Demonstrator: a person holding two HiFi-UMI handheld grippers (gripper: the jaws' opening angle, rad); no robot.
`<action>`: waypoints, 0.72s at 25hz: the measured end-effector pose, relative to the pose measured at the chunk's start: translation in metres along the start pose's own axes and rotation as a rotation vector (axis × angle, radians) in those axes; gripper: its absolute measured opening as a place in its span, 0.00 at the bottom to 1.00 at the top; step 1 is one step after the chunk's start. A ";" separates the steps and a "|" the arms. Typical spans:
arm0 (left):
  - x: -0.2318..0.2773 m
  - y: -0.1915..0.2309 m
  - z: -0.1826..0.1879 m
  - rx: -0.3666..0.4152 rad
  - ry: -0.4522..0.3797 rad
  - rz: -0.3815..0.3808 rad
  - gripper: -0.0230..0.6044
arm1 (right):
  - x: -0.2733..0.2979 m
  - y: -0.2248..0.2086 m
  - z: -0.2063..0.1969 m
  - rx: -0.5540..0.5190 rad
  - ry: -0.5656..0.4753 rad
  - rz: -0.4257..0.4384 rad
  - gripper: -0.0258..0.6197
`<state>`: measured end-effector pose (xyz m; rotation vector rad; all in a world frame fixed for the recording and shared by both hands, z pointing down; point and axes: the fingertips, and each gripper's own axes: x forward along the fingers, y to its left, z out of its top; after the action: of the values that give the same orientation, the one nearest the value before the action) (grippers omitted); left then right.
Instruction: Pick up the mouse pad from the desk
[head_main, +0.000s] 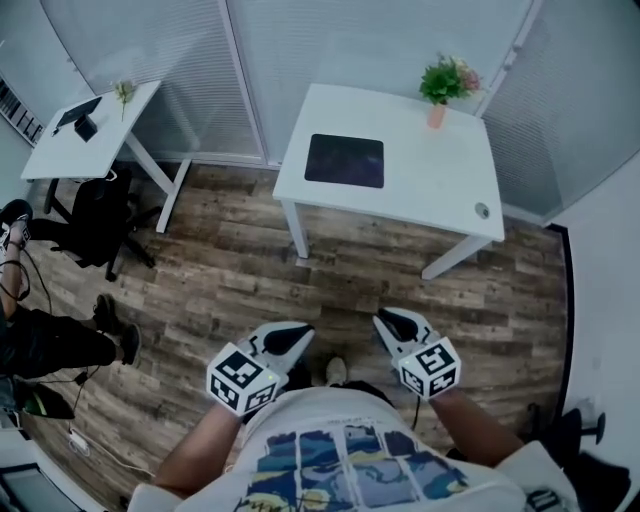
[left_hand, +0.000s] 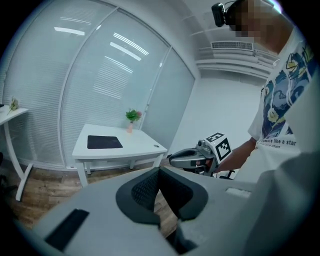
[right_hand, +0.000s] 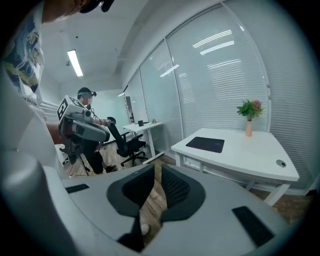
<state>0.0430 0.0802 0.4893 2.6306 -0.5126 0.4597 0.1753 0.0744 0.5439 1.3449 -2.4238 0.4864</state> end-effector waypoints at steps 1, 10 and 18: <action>0.001 0.009 0.004 0.000 0.000 -0.005 0.04 | 0.009 -0.005 0.004 -0.003 0.003 -0.004 0.11; 0.007 0.104 0.046 0.031 0.006 -0.082 0.04 | 0.096 -0.042 0.062 0.003 0.001 -0.107 0.12; -0.006 0.172 0.069 0.049 0.010 -0.132 0.04 | 0.163 -0.067 0.089 0.009 0.014 -0.164 0.12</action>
<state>-0.0176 -0.0946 0.4854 2.6868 -0.3251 0.4488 0.1404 -0.1200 0.5448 1.5228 -2.2790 0.4622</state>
